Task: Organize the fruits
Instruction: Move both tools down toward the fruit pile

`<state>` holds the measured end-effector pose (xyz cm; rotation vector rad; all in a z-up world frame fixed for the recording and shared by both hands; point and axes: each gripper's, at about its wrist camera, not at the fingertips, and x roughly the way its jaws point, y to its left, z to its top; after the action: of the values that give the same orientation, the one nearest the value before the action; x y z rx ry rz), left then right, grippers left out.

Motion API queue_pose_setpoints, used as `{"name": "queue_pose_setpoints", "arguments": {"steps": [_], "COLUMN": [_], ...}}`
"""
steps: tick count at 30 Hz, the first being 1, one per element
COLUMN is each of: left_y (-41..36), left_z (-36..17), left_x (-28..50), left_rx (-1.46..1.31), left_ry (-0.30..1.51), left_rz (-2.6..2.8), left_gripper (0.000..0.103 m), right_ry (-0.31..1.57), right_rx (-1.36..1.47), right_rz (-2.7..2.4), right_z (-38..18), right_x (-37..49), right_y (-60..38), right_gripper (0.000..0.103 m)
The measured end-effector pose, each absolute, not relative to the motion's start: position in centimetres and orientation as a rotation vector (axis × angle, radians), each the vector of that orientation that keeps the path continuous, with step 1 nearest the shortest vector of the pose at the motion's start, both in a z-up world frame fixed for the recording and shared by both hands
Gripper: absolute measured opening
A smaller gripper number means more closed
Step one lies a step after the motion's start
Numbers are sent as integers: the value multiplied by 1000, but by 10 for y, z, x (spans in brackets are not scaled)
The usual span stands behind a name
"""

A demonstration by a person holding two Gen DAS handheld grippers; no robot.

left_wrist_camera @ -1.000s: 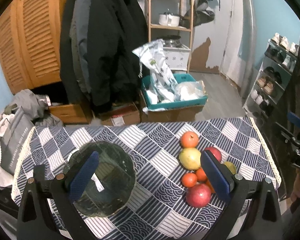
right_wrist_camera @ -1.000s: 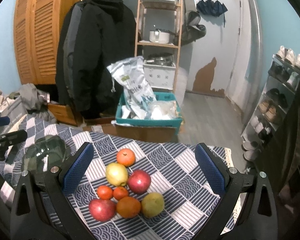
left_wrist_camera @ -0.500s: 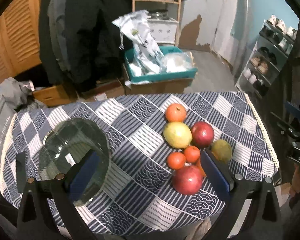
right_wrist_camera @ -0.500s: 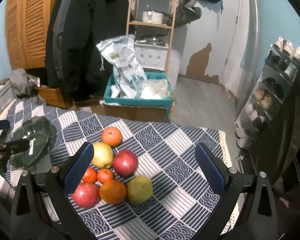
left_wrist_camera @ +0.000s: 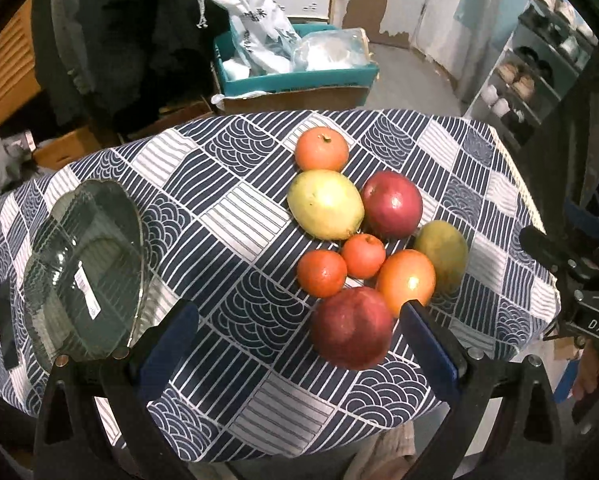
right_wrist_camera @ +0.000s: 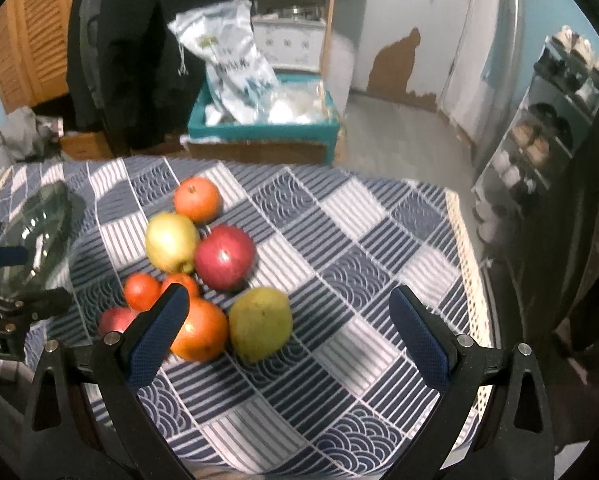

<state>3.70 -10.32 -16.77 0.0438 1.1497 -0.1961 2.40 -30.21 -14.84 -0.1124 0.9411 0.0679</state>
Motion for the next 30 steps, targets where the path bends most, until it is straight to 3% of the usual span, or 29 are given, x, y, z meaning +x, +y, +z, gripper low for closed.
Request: {"name": "queue_pose_setpoints", "arguments": {"steps": [24,30], "left_y": [-147,-151], "left_z": [-245,-256], "left_x": [45,49], "left_rx": [182,160], "left_ry": [1292,1327], "left_rz": [-238,-298], "left_gripper": [97,78], "right_ry": [1120,1136], "right_rx": [-32,-38], "right_rz": [90,95], "right_z": [-212,-219], "right_x": [38,42], "right_y": [-315,-312], "right_gripper": [99,97]}}
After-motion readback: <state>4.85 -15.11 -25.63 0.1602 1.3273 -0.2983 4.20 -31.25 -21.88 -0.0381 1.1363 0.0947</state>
